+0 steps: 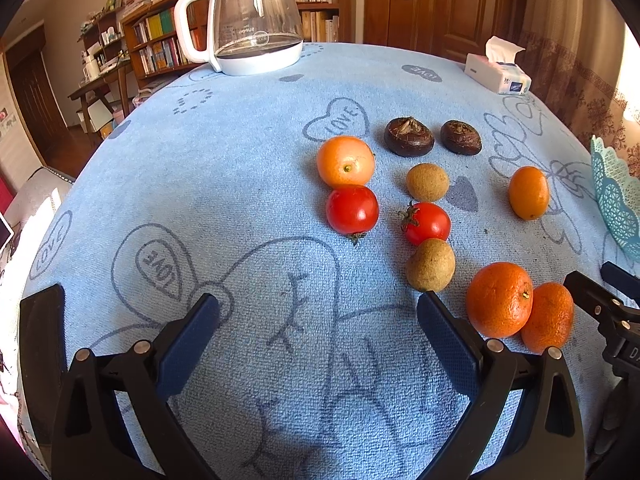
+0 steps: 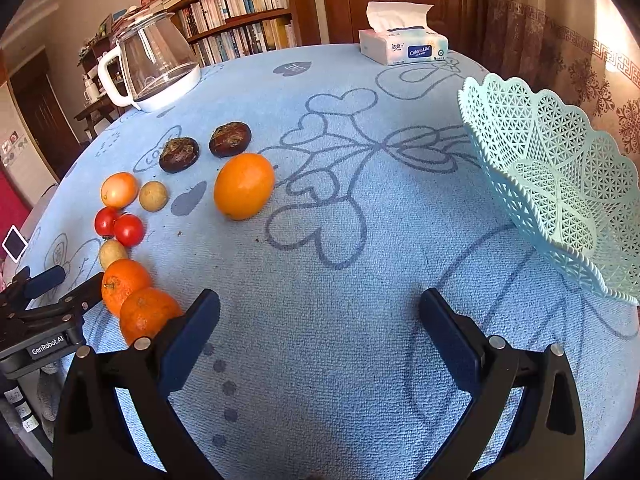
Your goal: Organize fruits
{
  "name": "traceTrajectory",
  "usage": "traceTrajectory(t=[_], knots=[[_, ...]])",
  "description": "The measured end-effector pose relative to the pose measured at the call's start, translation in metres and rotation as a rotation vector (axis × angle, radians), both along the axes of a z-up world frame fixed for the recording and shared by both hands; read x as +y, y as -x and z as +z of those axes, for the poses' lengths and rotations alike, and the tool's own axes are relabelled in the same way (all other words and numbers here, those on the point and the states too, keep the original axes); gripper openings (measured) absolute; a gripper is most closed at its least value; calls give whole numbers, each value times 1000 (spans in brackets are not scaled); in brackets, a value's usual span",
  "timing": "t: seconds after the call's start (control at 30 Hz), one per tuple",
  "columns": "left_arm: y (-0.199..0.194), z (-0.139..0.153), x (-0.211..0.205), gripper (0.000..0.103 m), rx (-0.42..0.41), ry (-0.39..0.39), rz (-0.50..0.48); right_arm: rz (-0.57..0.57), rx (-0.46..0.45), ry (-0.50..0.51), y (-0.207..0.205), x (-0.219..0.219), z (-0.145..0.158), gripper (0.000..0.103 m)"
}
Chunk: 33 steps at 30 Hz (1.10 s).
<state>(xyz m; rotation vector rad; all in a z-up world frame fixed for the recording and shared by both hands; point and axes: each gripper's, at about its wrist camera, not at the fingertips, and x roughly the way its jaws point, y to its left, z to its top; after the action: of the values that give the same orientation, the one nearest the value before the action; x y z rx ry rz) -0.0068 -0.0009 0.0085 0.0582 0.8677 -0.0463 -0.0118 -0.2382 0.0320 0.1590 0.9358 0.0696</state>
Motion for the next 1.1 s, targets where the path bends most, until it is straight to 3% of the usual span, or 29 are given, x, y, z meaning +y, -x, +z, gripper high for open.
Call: traceTrajectory(t=[0.2, 0.53, 0.73, 1.1], knots=[[11, 12, 0, 98, -74, 1, -5, 2, -102, -52, 10, -1, 13, 101], [22, 27, -7, 98, -163, -30, -27, 68, -359, -79, 33, 6, 45, 101], [28, 34, -12, 98, -215, -63, -38, 92, -335, -63, 33, 12, 45, 101], [29, 34, -13, 98, -215, -61, -40, 107, -272, -61, 29, 16, 37, 101]])
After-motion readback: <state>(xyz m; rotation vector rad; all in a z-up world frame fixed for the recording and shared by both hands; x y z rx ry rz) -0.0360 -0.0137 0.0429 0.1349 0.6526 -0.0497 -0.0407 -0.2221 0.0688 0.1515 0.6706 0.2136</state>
